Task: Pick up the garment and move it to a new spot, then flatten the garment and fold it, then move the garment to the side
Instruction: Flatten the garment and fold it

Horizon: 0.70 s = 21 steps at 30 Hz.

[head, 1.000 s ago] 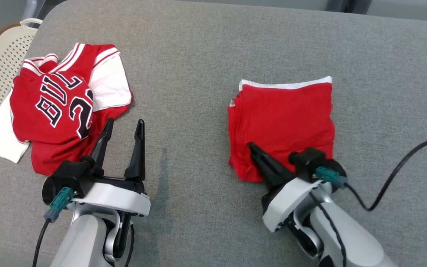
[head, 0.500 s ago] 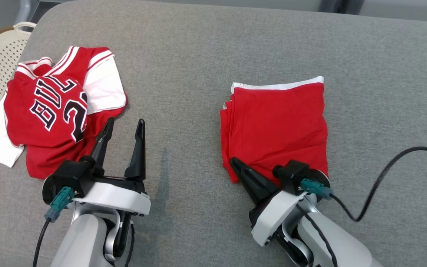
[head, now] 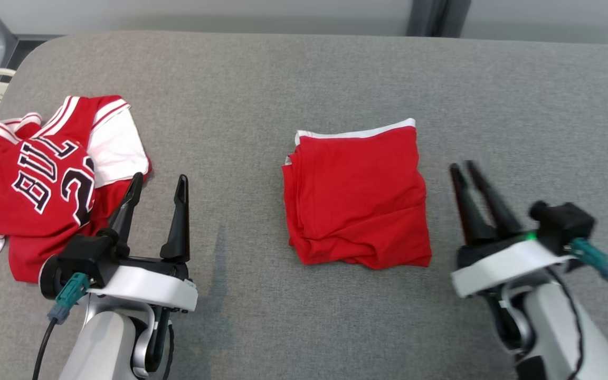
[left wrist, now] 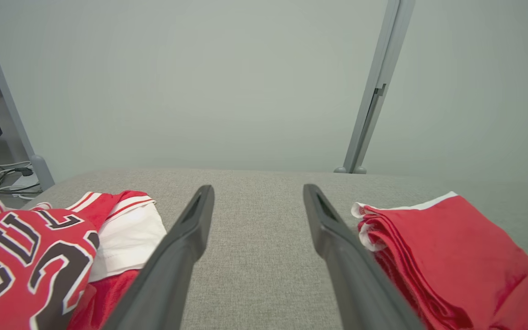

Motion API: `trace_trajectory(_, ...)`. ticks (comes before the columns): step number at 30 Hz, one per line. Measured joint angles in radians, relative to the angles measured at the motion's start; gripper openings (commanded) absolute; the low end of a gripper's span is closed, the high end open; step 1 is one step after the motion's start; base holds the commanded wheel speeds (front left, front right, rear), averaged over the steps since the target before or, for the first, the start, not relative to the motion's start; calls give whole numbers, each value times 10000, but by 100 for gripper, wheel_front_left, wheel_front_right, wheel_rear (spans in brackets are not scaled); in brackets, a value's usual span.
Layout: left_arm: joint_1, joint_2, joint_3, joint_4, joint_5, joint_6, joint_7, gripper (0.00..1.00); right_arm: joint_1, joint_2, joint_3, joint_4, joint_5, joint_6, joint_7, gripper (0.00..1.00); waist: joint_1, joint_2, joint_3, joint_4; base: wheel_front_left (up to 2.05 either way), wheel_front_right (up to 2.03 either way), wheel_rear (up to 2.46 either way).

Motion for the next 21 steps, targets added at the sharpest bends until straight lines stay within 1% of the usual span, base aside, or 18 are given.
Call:
trace_trajectory(1, 17, 35, 12, -8, 0, 2, 4, 100, 131, -35, -418, -90, -167, 0, 82, 100, 0, 0, -45, -53, 0, 0, 0)
trace_trajectory(6, 252, 199, 96, -71, -23, 88, 48, 100, 824, -59, -2111, -614, -715, 0, 384, 100, 0, 0, -312, -277, 0, 0, 0)
trace_trajectory(9, 464, 305, 128, -134, -33, 148, 67, 100, 1279, -44, -2663, -988, -1007, 0, 642, 100, 0, 0, -524, -398, 0, 0, 0)
trace_trajectory(13, 840, 558, 79, -268, 69, 178, 222, 100, 1865, -10, -3014, -1515, -1250, 0, 1022, 100, 0, 0, -809, -570, 0, 0, 0)
trace_trajectory(21, 1774, 863, 71, -606, 73, 328, 562, 100, 3150, 117, -3185, -2520, -1444, 0, 1639, 100, 0, 0, -1494, -883, 0, 0, 0)
